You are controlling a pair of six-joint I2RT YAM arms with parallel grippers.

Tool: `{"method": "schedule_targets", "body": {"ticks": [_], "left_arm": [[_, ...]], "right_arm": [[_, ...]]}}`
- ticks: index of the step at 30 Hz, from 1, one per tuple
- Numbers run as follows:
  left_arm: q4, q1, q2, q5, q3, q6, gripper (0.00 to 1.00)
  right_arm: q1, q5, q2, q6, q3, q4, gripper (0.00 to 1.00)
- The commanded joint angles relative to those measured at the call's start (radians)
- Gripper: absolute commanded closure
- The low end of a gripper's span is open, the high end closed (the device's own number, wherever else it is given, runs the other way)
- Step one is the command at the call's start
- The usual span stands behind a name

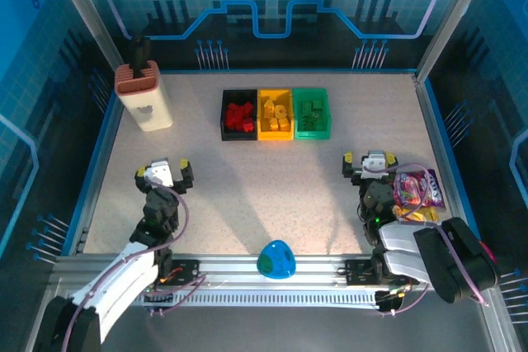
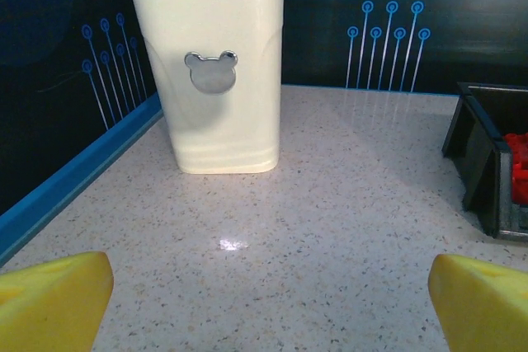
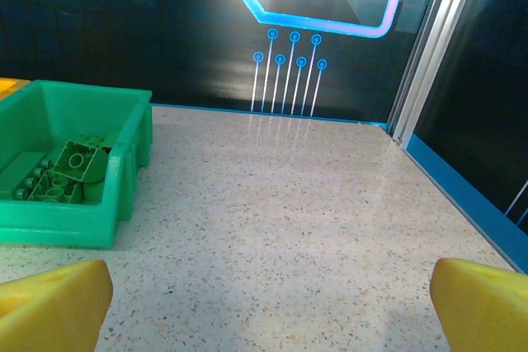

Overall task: Sort the legos into containers by color
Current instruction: Reset both arms

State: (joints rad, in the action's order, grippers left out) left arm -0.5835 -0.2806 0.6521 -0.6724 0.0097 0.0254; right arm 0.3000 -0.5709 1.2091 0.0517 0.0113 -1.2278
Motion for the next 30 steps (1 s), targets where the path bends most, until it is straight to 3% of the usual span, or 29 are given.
{"method": "schedule_targets", "body": {"ticks": [1,20,30], "left_arm": [[-0.211,0.012,0.097,0.020,-0.034,0.000,0.01],[-0.508,0.070,0.390,0.088,-0.018,0.019,0.01],[-0.736,0.080,0.611,0.098,0.006,0.047,0.01]], "right_arm": [[-0.005,-0.007,0.051,0.025,-0.026,-0.155,0.00],[-0.003,0.000,0.119,0.036,-0.001,-0.196,0.00],[-0.057,0.049,0.192,-0.013,0.038,-0.196,0.00]]}}
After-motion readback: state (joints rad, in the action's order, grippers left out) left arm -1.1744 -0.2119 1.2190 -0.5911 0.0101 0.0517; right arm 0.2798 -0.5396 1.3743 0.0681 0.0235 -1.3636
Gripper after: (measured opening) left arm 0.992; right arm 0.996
